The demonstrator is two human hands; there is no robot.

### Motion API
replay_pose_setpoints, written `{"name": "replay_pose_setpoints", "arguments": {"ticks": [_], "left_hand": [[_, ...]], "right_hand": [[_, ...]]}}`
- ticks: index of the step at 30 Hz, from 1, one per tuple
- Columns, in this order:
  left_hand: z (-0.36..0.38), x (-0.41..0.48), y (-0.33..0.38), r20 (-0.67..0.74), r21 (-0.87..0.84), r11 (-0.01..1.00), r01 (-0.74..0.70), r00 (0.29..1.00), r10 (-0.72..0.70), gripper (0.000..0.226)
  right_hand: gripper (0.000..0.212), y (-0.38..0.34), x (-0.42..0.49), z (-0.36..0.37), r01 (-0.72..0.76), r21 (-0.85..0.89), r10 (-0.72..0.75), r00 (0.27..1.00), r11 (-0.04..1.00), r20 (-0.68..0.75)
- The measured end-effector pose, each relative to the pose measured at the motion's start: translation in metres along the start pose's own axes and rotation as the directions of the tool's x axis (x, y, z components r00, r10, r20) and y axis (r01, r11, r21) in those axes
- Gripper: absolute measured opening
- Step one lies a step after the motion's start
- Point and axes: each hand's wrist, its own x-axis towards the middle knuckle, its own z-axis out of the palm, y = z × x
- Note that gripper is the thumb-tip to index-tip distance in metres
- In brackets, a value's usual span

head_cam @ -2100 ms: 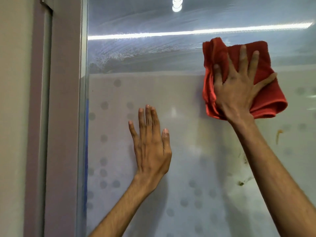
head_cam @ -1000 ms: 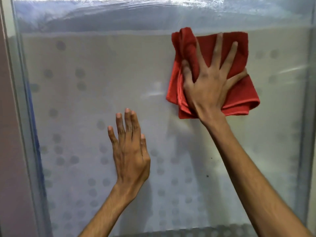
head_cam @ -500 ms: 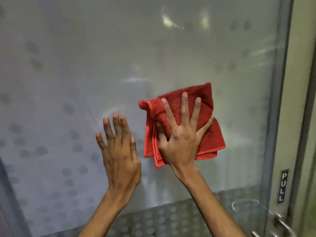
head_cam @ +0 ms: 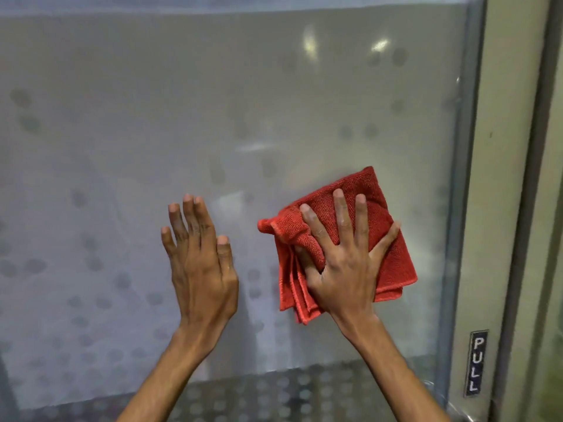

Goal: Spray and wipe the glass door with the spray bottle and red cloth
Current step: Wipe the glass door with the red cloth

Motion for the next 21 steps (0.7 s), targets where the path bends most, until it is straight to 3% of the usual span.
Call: {"name": "replay_pose_setpoints", "arguments": {"ticks": [11, 21], "left_hand": [[0.033, 0.001, 0.085, 0.007, -0.015, 1.000, 0.012, 1.000, -0.012, 0.064], [0.033, 0.012, 0.094, 0.012, -0.021, 1.000, -0.009, 1.000, 0.009, 0.070]], "right_hand": [[0.063, 0.107, 0.020, -0.015, -0.074, 0.005, 0.074, 0.996, 0.997, -0.048], [0.062, 0.106, 0.119, -0.025, -0.222, 0.034, 0.224, 0.972, 0.975, -0.073]]}}
